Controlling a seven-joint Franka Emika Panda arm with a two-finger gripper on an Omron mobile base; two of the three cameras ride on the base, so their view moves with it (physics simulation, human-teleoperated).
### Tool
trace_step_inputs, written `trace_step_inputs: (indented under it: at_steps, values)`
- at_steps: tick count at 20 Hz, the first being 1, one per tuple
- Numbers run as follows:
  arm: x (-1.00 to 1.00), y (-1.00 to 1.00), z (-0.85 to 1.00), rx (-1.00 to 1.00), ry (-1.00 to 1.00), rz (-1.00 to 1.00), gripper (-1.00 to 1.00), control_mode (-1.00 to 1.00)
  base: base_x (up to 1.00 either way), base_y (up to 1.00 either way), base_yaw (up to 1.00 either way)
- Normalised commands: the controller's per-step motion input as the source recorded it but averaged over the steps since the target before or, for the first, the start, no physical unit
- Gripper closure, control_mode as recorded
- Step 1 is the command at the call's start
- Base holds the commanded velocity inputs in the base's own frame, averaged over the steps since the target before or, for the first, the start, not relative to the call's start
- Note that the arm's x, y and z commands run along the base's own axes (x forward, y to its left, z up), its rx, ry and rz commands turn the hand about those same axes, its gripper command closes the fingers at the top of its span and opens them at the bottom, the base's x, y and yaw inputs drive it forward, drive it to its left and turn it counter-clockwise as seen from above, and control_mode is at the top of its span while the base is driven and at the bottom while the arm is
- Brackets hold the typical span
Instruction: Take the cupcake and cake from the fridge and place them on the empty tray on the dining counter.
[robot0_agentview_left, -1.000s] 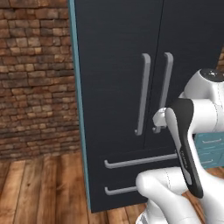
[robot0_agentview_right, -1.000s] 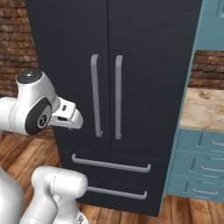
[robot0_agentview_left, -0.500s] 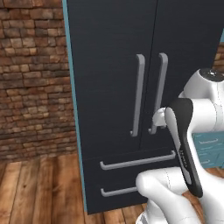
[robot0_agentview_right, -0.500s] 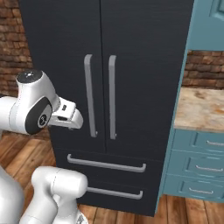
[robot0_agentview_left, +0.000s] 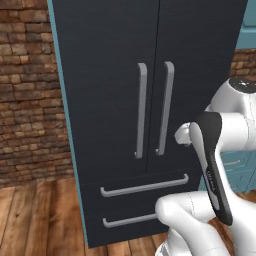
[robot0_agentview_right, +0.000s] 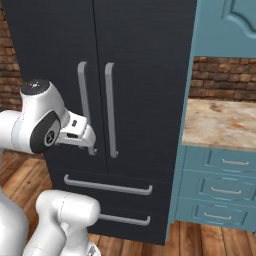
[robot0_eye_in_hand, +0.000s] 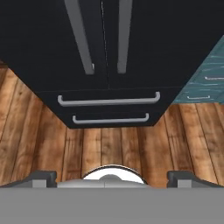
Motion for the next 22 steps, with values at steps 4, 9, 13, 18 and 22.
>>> trace_step_inputs:
  at_steps: [4,9,13,18,22]
  values:
    - [0.23,0.08,0.00,0.00,0.00,0.00,-1.00,-1.00,0.04,0.00,0.00]
    - [0.67,-0.08,0.00,0.00,-0.05,0.00,-1.00,-1.00,0.00,0.00,0.00]
    - [0.71,-0.28,-0.03,0.02,-0.20,0.00,-1.00,-1.00,0.00,0.00,0.00]
    - [0.59,-0.21,-0.01,0.03,-0.40,0.00,-1.00,-1.00,0.00,0.00,0.00]
    - [0.59,-0.14,0.00,0.01,-0.36,0.00,-1.00,-1.00,0.00,0.00,0.00]
